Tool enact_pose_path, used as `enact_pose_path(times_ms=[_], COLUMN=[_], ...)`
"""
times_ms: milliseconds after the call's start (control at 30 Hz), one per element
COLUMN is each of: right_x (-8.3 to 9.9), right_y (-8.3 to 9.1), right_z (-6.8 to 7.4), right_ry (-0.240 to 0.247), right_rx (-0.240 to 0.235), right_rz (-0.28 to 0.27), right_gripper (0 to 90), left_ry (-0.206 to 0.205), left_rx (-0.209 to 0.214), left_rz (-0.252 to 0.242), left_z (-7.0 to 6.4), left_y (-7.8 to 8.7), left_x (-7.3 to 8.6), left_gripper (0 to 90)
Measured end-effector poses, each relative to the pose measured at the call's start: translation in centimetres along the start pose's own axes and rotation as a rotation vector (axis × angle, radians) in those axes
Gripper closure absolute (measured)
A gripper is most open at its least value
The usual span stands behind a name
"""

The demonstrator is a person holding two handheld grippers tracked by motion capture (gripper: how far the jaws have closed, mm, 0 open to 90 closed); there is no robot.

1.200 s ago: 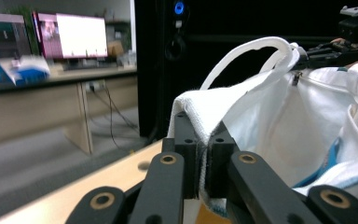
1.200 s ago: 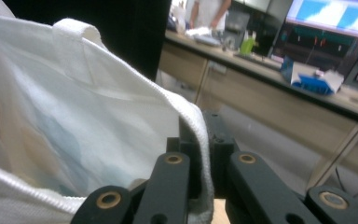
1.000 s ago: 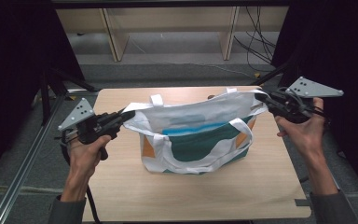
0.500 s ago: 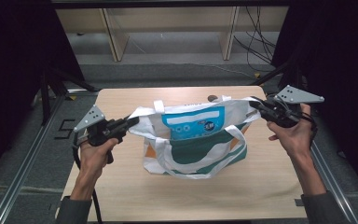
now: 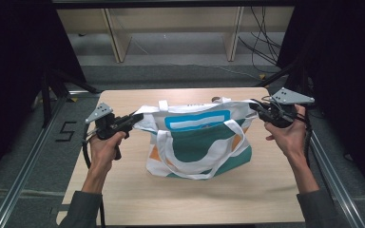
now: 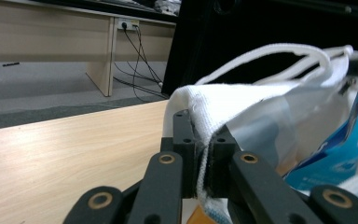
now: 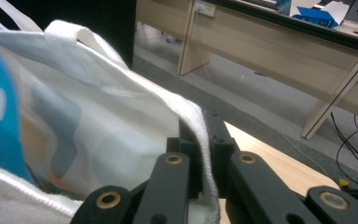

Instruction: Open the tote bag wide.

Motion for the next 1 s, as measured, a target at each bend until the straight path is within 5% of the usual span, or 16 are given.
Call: enact_pose_path(times_ms=[167,200,500,567,800,1000], right_x=[0.2,0.6,3.5,3.9,5.9,8.7], right_y=[0.1,0.1,-0.5,-0.8,-1.2,-1.5], right_z=[-0.1,0.0,0.0,-0.1,-0.4,-1.0], right_ry=[0.03,0.016,0.014,0.015,0.02,0.003], right_rx=[0.0,0.006,0.006,0.01,0.02,0.017], right_rz=[0.015,0.019,0.086,0.103,0.129,0.161], right_gripper=[88.4,88.4,88.3,88.3,88.3,88.3], left_ry=[-0.058,-0.064,-0.066,-0.092,-0.082,-0.081], left_rx=[-0.003,0.012,0.021,0.016,0.033,0.053], left_rz=[0.065,0.092,0.167,0.212,0.309,0.34], left_z=[-0.1,-0.4,-0.6,-0.7,-1.0,-1.3], left_y=[0.0,-0.2,-0.5,-0.9,-2.0,-2.5], left_x=[0.9,2.2,5.4,6.4,9.8,11.2], left_gripper=[84.6,84.6,84.8,84.8,84.7,84.7])
Point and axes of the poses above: each handheld gripper's, and its own axes: y roughly backward along the jaws, x roughly out of its underside, z roughly to its left, the point moved 6 cm from there along -y, roughly forward along the jaws, and after that the axes turned 11 degrees about -y, right-handed, at the moved point
